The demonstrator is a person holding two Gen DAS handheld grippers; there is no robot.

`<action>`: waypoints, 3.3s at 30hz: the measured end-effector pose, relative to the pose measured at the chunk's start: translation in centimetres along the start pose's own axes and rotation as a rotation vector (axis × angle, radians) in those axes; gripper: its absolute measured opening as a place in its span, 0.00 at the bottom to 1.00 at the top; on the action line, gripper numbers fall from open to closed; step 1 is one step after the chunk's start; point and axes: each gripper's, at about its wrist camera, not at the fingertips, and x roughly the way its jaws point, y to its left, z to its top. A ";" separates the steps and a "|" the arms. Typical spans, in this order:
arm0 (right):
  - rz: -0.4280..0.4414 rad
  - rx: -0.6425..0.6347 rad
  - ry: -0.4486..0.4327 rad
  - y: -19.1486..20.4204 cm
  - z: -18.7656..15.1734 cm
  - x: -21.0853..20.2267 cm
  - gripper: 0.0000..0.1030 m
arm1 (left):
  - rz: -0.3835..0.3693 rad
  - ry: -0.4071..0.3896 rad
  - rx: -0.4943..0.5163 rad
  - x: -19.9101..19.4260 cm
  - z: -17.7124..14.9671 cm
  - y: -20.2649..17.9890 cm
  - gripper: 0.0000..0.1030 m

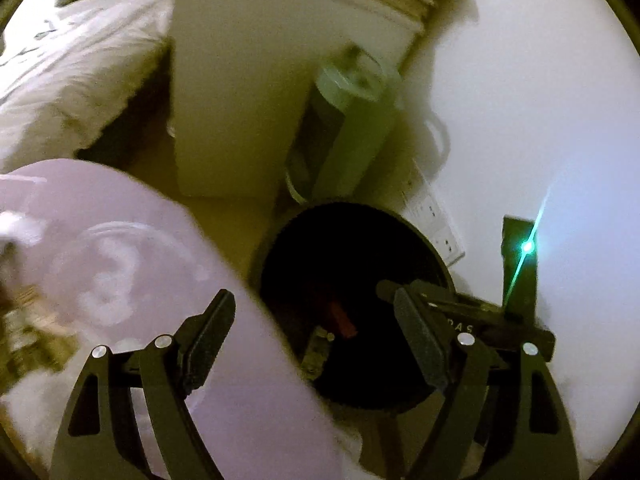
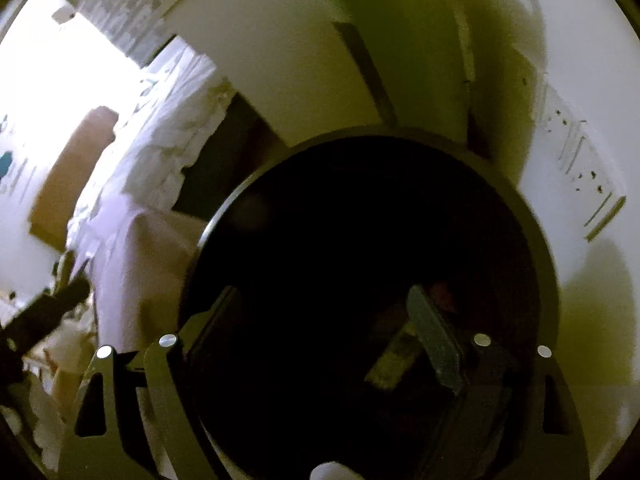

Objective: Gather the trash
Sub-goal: 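Grasp the green wrapper with the left tool while the right tool grasps the white tissue, then carry the green wrapper and white tissue over the bin and release both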

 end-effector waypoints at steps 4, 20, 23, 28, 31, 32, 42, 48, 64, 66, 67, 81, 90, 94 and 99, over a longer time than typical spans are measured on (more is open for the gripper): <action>0.038 -0.048 0.008 3.2 -0.6 -0.5 0.82 | 0.056 -0.092 -0.044 -5.2 -1.6 2.8 0.79; 0.260 -0.459 0.082 24.1 -3.7 -0.1 0.82 | 0.327 -0.252 -0.442 -20.3 -8.2 24.1 0.79; 0.270 -0.540 0.096 27.2 -4.9 0.5 0.80 | 0.294 -0.211 -0.511 -19.9 -9.1 27.5 0.86; 0.233 -0.616 0.146 30.1 -6.7 2.9 0.76 | 0.251 -0.137 -0.560 -18.0 -9.3 31.1 0.86; 0.188 -0.649 0.161 31.2 -7.7 4.2 0.72 | 0.252 -0.107 -0.551 -17.2 -9.1 32.0 0.86; 0.169 -0.662 0.165 31.5 -8.0 4.6 0.68 | 0.252 -0.102 -0.548 -16.9 -8.9 32.0 0.86; 0.121 -0.677 0.149 31.2 -9.2 5.7 0.45 | 0.193 -0.133 -0.587 -17.0 -9.8 33.0 0.36; 0.171 -0.659 0.106 31.3 -9.2 4.2 0.43 | 0.174 -0.205 -0.563 -19.5 -10.0 31.2 0.17; 0.247 -0.557 -0.007 28.1 -7.1 -1.2 0.44 | 0.069 -0.299 -0.355 -21.9 -6.7 19.7 0.14; 0.236 -0.525 -0.024 26.7 -6.3 -1.7 0.43 | 0.042 -0.276 -0.326 -20.3 -6.0 18.0 0.14; 0.230 -0.512 -0.031 26.1 -6.0 -1.9 0.43 | 0.030 -0.265 -0.312 -19.5 -5.6 17.2 0.14; 0.050 -0.225 -0.138 11.4 -1.8 -5.0 0.44 | -0.151 -0.097 -0.111 -6.4 -1.4 4.9 0.15; -0.020 -0.057 -0.136 2.9 -1.5 -4.5 0.44 | -0.195 0.022 -0.044 0.7 -0.9 -0.3 0.15; -0.050 -0.032 -0.117 0.9 -1.9 -3.9 0.44 | -0.190 0.067 -0.040 3.5 -0.5 -1.6 0.15; -0.080 -0.005 -0.100 -0.8 -2.7 -3.0 0.44 | -0.180 0.103 -0.035 5.4 -0.3 -2.3 0.15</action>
